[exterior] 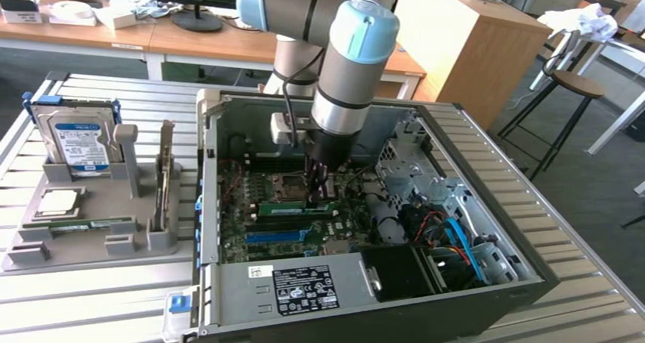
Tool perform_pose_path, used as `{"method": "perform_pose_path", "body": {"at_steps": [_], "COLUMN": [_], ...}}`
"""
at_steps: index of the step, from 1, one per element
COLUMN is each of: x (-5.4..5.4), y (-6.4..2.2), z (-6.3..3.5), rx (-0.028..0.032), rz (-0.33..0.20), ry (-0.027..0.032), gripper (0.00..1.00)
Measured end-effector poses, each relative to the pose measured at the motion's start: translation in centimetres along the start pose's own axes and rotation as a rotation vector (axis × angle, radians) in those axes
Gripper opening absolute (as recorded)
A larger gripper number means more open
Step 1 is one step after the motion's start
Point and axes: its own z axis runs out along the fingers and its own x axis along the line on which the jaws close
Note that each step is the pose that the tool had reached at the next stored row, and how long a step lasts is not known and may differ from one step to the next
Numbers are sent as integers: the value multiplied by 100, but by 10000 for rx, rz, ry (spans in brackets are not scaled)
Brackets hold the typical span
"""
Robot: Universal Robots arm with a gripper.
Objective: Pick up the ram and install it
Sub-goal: 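Insert the ram into the slot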
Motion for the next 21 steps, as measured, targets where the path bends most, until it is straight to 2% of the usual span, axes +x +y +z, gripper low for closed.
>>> {"method": "perform_pose_path", "body": {"at_steps": [21], "x": [0], "y": [30], "z": [12], "rx": [11], "rz": [-14], "ry": [1], "gripper": [11]}}
